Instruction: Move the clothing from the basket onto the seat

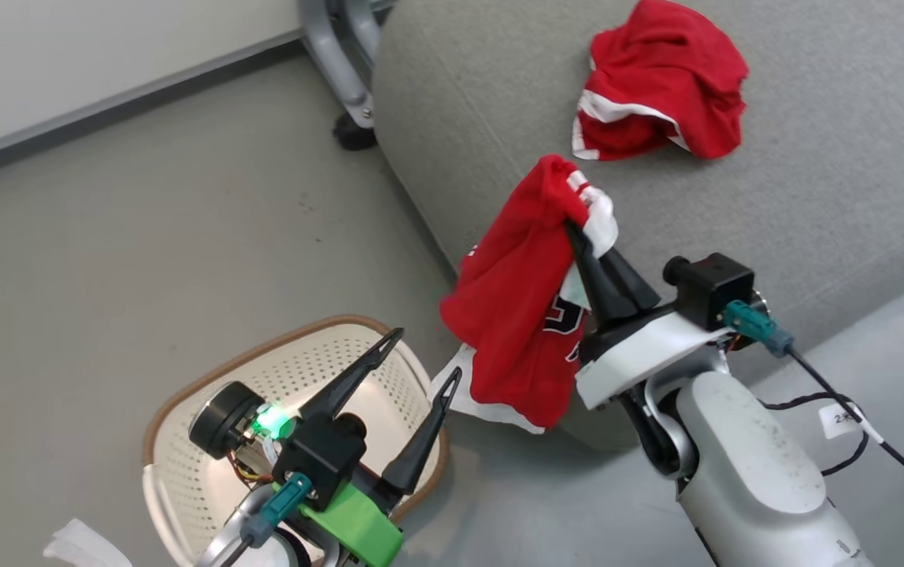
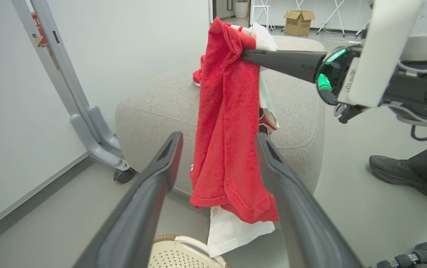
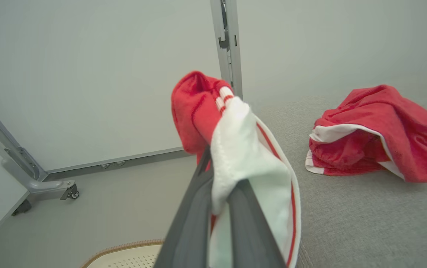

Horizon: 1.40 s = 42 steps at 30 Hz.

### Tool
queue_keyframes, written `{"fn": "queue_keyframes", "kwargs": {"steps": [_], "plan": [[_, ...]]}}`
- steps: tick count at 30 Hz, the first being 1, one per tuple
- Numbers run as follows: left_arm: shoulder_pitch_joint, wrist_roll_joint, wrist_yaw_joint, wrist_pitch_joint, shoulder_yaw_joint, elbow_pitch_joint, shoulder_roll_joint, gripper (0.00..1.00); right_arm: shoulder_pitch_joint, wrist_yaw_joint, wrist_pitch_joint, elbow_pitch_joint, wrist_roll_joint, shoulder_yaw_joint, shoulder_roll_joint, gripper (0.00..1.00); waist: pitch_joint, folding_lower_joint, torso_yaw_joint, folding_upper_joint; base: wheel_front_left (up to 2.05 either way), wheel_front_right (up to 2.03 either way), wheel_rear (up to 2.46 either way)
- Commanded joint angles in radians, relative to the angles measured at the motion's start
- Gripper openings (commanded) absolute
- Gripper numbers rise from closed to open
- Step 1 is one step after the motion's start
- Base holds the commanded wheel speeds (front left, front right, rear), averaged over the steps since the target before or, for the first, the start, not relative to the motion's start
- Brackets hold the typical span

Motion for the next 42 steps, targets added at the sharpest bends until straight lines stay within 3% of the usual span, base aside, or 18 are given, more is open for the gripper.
{"fn": "queue_keyframes", "kwargs": {"steps": [1,6,12,17,23,28,32,42], "plan": [[-0.019,0.010,-0.004,0.007,-0.001,-0.007,0.015,1.00,-0.004,-0.001,-0.003,-0.012,-0.005,-0.019,0.002,0.00,0.073,0.0000,-0.073,0.0000,0.00,0.00,0.00],[-0.044,0.019,-0.012,0.032,-0.014,-0.037,0.024,1.00,-0.066,-0.001,-0.003,-0.040,-0.022,-0.107,0.002,0.00,0.132,0.0000,-0.083,0.0000,0.00,0.00,0.00],[-0.116,0.040,-0.024,0.063,-0.021,-0.086,0.049,1.00,-0.221,-0.001,-0.003,-0.093,-0.065,-0.248,-0.049,0.00,0.239,0.0000,-0.063,0.0000,0.00,0.00,0.00],[-0.199,0.060,-0.036,0.078,-0.029,-0.125,0.065,1.00,-0.389,-0.001,-0.003,-0.137,-0.095,-0.369,-0.134,0.00,0.337,0.0000,-0.023,0.0000,0.00,0.00,0.00],[-0.289,0.083,-0.045,0.079,-0.046,-0.152,0.073,1.00,-0.580,-0.001,-0.003,-0.122,-0.135,-0.471,-0.291,0.00,0.436,0.0000,0.045,0.0000,0.00,0.00,0.00],[-0.332,0.090,-0.048,0.079,-0.054,-0.166,0.078,1.00,-0.709,-0.001,-0.003,-0.058,-0.129,-0.488,-0.407,0.00,0.508,0.0000,0.096,0.0000,0.00,0.00,0.00],[-0.350,0.094,-0.048,0.079,-0.059,-0.176,0.078,1.00,-0.749,-0.001,-0.003,0.046,-0.112,-0.478,-0.453,0.00,0.556,0.0000,0.124,0.0000,0.00,0.00,0.00],[-0.370,0.093,-0.042,0.048,-0.071,-0.151,0.064,1.00,-0.662,-0.001,-0.003,0.280,-0.097,-0.487,-0.430,0.00,0.592,0.0000,0.154,0.0000,0.00,0.00,0.00]]}}
